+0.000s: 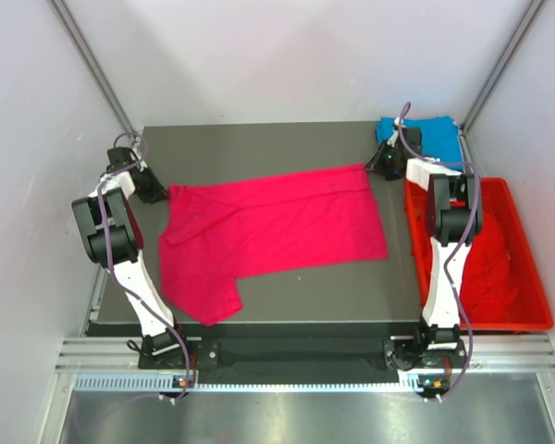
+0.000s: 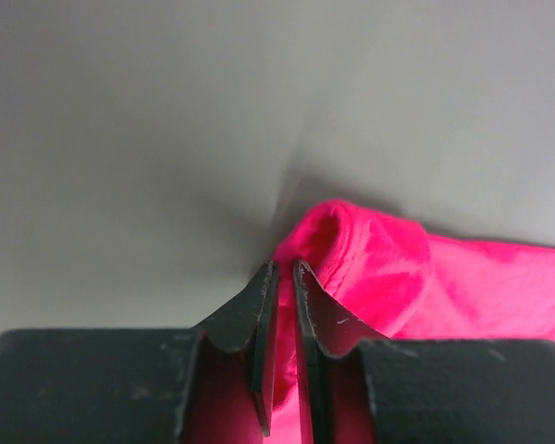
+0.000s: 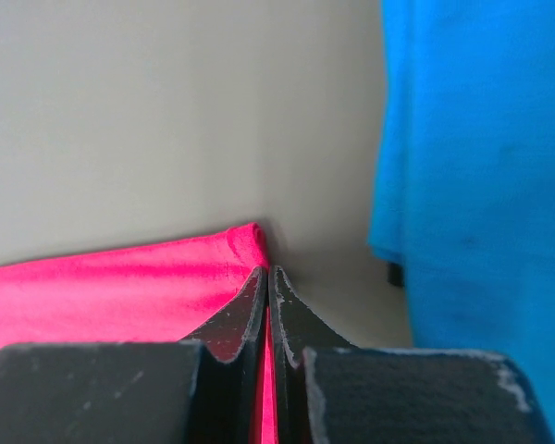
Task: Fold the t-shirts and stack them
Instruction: Fold the tshirt
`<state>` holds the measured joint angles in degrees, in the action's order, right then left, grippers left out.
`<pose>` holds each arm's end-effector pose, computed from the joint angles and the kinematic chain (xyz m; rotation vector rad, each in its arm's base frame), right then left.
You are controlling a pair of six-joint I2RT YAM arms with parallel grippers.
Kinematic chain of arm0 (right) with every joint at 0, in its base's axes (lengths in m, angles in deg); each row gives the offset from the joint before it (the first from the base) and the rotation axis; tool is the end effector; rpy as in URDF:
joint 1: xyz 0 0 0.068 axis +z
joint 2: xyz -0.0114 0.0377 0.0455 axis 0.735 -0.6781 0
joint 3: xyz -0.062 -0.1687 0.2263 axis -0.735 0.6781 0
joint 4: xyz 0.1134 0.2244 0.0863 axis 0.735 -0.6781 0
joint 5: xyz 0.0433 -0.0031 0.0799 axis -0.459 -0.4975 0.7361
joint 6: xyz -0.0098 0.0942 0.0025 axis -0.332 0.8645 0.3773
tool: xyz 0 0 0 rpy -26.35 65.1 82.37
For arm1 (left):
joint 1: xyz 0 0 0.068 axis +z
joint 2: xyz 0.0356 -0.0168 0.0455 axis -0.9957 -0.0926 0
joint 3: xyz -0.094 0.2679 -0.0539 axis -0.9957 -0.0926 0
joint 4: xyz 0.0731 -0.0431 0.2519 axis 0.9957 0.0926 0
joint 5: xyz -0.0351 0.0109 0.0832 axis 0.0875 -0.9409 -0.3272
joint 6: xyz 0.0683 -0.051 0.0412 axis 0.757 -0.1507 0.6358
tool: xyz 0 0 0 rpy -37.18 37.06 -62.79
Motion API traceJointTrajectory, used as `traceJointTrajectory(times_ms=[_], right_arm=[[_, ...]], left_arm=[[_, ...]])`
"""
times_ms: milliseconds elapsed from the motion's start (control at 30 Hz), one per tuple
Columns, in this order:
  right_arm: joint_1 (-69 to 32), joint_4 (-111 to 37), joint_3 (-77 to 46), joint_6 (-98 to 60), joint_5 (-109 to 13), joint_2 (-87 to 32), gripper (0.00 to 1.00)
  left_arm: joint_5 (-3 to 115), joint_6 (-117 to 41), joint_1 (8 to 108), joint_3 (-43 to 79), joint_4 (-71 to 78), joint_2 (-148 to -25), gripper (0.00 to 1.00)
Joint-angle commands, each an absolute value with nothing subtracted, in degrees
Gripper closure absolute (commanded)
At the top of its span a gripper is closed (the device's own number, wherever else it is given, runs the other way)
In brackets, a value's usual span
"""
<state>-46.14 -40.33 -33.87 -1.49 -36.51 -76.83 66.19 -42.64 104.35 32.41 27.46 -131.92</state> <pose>0.5549 0.0400 0.1242 0.2811 2.2910 0.6202 0.4714 0.1395 0.1351 -0.6598 2.4308 -0.3871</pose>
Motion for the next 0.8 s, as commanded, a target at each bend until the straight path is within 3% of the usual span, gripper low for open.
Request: traceJointTrajectory(times_ms=[0,333,767], right_arm=[[-48.71,-38.49,-33.57,-1.81,-36.96,-73.45,1.0],[-49.24,-37.7,-33.04,-1.02,-36.35,-72.74,1.0],[-49.24,-37.26,-33.21,0.04,-35.64,-72.83,1.0]], left_arm=[[66.96,-43.13,105.17,30.9,26.13,-128.75,0.83],[68.09,-42.08,105.34,30.2,25.96,-127.34,0.75],[70.57,-42.78,105.08,31.69,24.64,-129.89,0.73]])
